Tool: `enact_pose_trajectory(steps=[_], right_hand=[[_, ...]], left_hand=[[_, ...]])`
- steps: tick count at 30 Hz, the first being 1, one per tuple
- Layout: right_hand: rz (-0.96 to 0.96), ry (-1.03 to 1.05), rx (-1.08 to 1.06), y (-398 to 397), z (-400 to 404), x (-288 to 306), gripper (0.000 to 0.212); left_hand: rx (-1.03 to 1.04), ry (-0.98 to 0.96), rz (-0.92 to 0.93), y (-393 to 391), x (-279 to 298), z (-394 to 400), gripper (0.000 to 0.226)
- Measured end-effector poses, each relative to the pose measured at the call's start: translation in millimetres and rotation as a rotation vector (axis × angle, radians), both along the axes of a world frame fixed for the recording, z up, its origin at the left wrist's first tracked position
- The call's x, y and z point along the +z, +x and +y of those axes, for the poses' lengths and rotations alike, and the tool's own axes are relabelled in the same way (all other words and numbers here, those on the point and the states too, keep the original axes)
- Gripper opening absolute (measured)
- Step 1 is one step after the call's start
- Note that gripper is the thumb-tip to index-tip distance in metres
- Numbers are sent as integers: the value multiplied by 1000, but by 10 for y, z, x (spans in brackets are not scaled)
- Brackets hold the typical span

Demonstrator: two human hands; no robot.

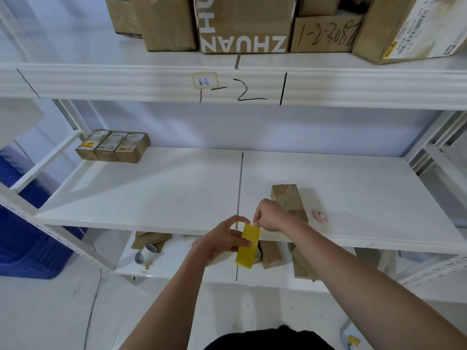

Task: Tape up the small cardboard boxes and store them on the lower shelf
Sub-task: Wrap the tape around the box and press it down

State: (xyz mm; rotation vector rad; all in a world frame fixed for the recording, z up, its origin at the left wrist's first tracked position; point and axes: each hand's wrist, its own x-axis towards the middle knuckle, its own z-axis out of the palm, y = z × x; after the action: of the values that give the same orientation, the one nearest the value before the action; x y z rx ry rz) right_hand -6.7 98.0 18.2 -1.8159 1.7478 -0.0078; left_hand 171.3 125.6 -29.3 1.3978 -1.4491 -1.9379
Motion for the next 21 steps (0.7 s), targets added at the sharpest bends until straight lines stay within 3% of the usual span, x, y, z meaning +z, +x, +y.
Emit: enact_pose_trajectory(steps=[5,9,13,21], right_hand=[[92,-53,23,141,49,-36,10],[170,-73,33,187,81,-32,30],[185,-62,69,150,77,-45,14],[185,-70,94,117,104,-111,20]], left_hand=[[20,-57,-27,-8,7,32,57],[35,-54,-19,-53,-35,14,55],[129,-39,-45,-82,-113,-21,60],[233,-4,-140,-161,-313,-62,59]])
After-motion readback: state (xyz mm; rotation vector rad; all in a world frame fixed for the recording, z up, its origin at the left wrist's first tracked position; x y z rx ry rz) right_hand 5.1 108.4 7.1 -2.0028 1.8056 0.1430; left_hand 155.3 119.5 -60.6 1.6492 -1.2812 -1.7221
